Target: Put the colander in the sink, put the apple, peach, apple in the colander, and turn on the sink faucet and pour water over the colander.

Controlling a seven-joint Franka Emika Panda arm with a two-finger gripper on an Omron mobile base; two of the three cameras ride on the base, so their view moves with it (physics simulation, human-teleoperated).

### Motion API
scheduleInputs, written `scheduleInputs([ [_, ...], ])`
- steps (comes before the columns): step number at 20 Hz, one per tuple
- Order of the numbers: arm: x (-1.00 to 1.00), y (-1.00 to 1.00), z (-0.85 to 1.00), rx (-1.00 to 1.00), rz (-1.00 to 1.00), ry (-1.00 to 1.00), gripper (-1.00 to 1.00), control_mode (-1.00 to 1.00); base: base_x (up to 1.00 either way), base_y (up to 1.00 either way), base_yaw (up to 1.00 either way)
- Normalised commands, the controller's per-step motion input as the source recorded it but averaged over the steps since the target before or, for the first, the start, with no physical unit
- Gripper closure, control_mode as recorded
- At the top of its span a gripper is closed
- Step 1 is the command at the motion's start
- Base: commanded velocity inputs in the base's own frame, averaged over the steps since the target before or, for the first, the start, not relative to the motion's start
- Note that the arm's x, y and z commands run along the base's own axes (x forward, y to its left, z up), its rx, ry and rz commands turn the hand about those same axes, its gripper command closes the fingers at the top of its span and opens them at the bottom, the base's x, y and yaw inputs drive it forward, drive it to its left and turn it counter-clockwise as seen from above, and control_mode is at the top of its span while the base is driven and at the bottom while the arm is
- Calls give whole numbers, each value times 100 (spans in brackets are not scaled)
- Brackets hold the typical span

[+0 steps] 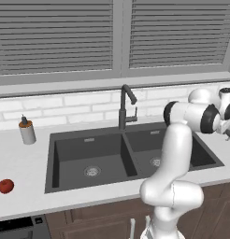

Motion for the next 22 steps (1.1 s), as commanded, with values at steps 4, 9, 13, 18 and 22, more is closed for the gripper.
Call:
scheduleInputs([
  [4,15,-4,-30,0,0,0,-100,-100,0,0,0],
  [9,9,-1,-35,1,0,0,-100,-100,0,0,0],
  [13,0,0,-33,0,-3,0,100,-100,0,0,0],
  [18,0,0,-28,0,-4,0,100,-100,0,0,0],
  [22,-7,0,-8,0,-1,-4,100,-100,0,0,0],
])
